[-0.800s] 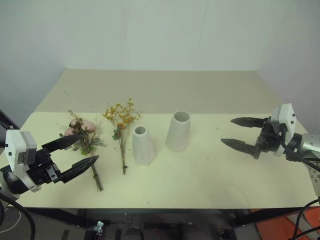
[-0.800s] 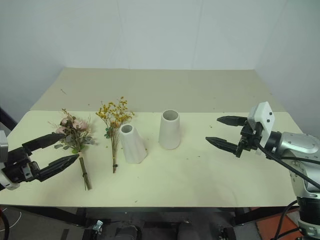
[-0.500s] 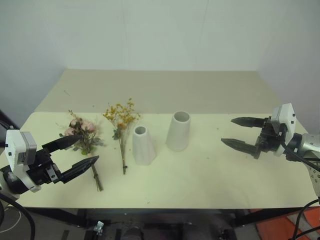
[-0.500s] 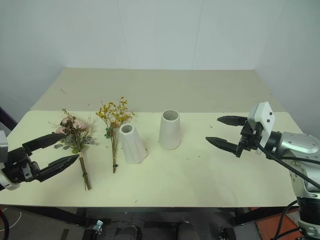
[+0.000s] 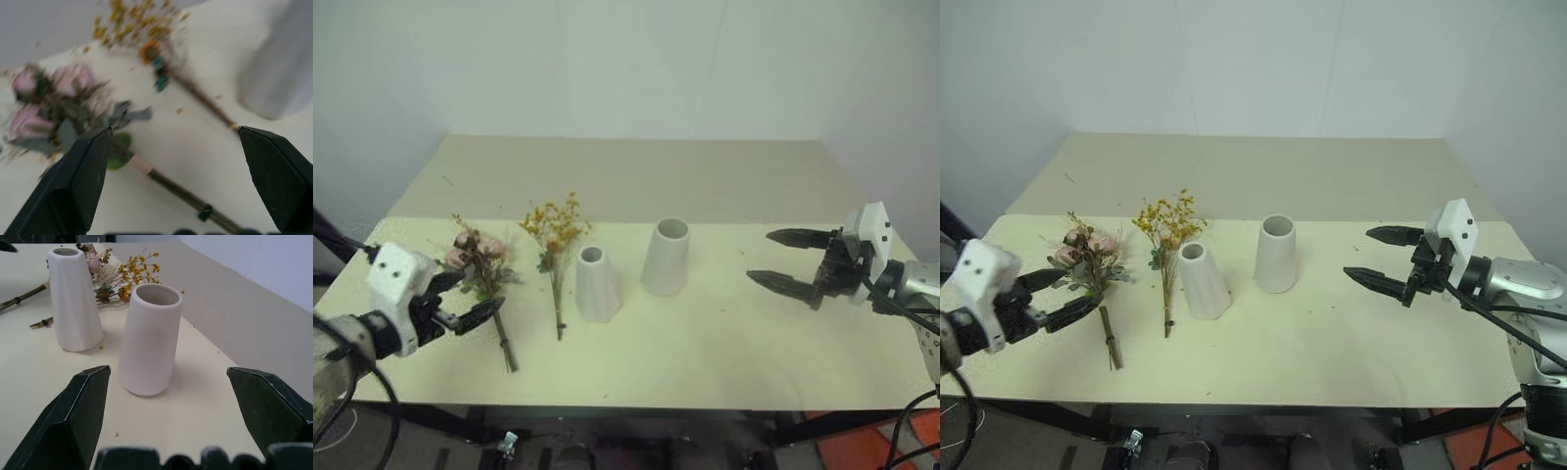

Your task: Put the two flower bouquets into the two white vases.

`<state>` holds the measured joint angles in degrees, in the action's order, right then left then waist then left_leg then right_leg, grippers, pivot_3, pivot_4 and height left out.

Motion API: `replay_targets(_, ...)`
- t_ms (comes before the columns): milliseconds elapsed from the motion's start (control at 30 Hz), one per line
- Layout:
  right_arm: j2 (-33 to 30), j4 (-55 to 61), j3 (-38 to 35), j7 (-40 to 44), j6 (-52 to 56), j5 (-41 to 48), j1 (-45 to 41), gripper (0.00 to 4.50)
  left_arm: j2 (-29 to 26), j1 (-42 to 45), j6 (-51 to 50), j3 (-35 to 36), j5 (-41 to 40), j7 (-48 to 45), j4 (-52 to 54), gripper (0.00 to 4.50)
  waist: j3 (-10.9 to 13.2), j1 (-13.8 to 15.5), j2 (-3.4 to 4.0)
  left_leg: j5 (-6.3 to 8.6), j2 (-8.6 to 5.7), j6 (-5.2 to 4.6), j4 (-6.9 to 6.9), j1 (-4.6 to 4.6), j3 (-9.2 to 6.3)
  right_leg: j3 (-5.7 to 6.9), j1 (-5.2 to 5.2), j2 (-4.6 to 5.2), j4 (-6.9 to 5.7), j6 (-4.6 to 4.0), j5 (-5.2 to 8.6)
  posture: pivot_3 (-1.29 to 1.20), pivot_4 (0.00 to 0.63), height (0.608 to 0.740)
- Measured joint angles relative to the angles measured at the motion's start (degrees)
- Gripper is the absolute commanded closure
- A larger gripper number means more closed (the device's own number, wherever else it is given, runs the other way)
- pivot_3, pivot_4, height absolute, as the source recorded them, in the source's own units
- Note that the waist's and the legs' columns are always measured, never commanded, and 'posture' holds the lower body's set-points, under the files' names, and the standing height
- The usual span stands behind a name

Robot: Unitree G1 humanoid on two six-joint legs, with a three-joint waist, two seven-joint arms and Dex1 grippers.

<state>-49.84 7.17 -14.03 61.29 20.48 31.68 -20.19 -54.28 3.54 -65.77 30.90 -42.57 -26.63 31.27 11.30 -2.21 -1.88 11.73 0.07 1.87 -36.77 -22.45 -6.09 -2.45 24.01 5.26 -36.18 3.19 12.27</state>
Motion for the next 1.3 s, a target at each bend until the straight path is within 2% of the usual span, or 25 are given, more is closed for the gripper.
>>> replay_targets(200, 0.2, -1.4, 0.6, 1.1, -0.9, -0.1, -1.6, 0.00, 2.9, 16.1, -23.1, -8.5, 0.3, 10.4, -4.5, 0.03, 0.0, -0.4, -0.01, 0.00, -0.02, 0.00, 0.01, 0.01, 0.00, -0.02, 0.01, -0.01, -0.04, 0.01, -0.02, 0.00, 0.150, 0.740)
replay_targets(300, 0.2, -2.2, 1.1, 1.6, -1.4, -0.4, -2.4, 0.00, 4.8, 18.5, -26.2, -12.4, 0.4, 14.4, -8.2, 0.03, 0.0, -0.6, -0.01, 0.00, -0.01, 0.00, 0.01, 0.02, 0.00, -0.04, 0.05, -0.03, -0.04, 0.00, -0.02, 0.00, 0.150, 0.740)
replay_targets(400, 0.2, -2.9, 1.3, 2.0, -1.4, -0.9, -3.0, 0.00, 3.9, 19.1, -26.5, -16.7, 0.3, 17.1, -11.3, 0.03, 0.0, -0.4, -0.01, 0.00, -0.03, 0.00, 0.01, 0.00, 0.00, -0.07, 0.06, -0.01, -0.05, -0.01, -0.02, 0.00, 0.150, 0.740)
replay_targets(500, 0.2, -2.9, 1.3, 2.2, -1.5, -1.1, -3.1, 0.00, 5.5, 19.8, -26.5, -18.1, 0.4, 19.6, -14.6, 0.03, 0.0, -0.2, -0.01, 0.00, -0.03, 0.01, 0.01, -0.01, 0.00, -0.06, 0.05, -0.01, -0.04, -0.01, -0.02, 0.00, 0.150, 0.740)
replay_targets(633, 0.2, -2.9, 1.4, 2.3, -1.5, -1.1, -3.2, 0.00, 8.3, 23.3, -26.5, -18.7, 0.7, 22.6, -19.1, 0.91, 0.0, 0.1, -0.01, 0.00, -0.04, 0.01, 0.01, 0.00, 0.00, -0.05, 0.03, 0.00, -0.03, -0.01, -0.03, 0.00, 0.150, 0.740)
replay_targets(1000, 0.2, -3.3, 1.4, 6.4, -1.5, 0.1, -3.8, 0.00, 10.2, 27.0, -26.5, -20.0, 3.1, 23.6, -23.3, 4.36, 0.0, -0.2, -0.01, 0.00, -0.06, 0.02, 0.01, 0.06, 0.00, -0.07, -0.01, 0.01, -0.06, 0.00, -0.03, 0.00, 0.150, 0.740)
replay_targets(1167, 0.0, -5.3, 1.4, 7.7, -1.6, 0.1, -6.5, 0.00, 11.2, 27.8, -26.2, -19.5, 6.2, 23.9, -23.5, 4.39, 0.0, -0.2, -0.01, -0.01, -0.05, 0.02, 0.01, 0.01, 0.00, -0.06, 0.02, 0.00, -0.04, 0.00, -0.03, 0.00, 0.150, 0.740)
replay_targets(1300, 0.2, -7.3, 1.5, 8.7, -1.5, 0.7, -8.5, 0.00, 11.3, 27.9, -20.9, -17.7, 10.6, 24.1, -22.5, 4.39, 0.0, -0.2, -0.01, -0.02, -0.06, 0.04, 0.01, -0.04, 0.00, -0.07, 0.07, 0.01, -0.03, -0.05, -0.07, 0.00, 0.150, 0.740)
